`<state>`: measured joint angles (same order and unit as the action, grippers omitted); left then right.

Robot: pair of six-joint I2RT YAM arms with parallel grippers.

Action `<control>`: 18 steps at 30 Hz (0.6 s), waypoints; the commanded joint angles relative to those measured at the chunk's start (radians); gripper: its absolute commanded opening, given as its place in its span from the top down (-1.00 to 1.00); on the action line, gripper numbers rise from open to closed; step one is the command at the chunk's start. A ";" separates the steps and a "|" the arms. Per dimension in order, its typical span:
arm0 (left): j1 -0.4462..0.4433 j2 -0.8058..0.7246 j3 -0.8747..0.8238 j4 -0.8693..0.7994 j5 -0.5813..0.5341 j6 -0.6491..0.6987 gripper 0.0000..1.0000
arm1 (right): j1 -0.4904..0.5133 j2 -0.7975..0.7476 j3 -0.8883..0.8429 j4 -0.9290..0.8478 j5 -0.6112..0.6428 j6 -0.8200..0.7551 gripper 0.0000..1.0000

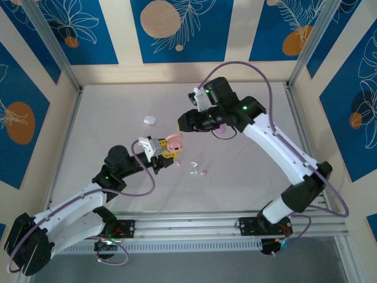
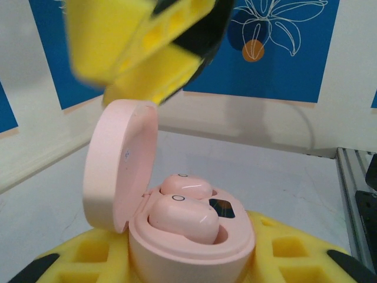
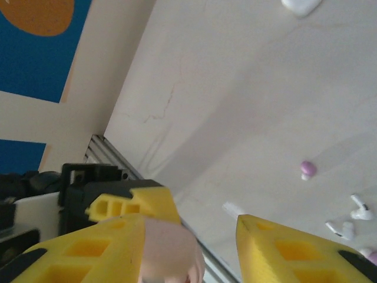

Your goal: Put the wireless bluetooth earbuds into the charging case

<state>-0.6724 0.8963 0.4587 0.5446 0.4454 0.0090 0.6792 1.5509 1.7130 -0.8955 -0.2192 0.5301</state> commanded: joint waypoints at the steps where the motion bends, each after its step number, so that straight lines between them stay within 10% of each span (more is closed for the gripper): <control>1: -0.012 -0.011 0.021 0.056 0.030 0.000 0.29 | 0.000 0.041 0.036 -0.031 -0.141 0.014 0.07; 18: -0.012 0.030 0.032 0.128 0.021 -0.080 0.28 | -0.079 -0.154 -0.400 0.326 -0.548 0.175 -0.11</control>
<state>-0.6777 0.9192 0.4591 0.5915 0.4454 -0.0315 0.6132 1.4239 1.3655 -0.7113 -0.6037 0.6220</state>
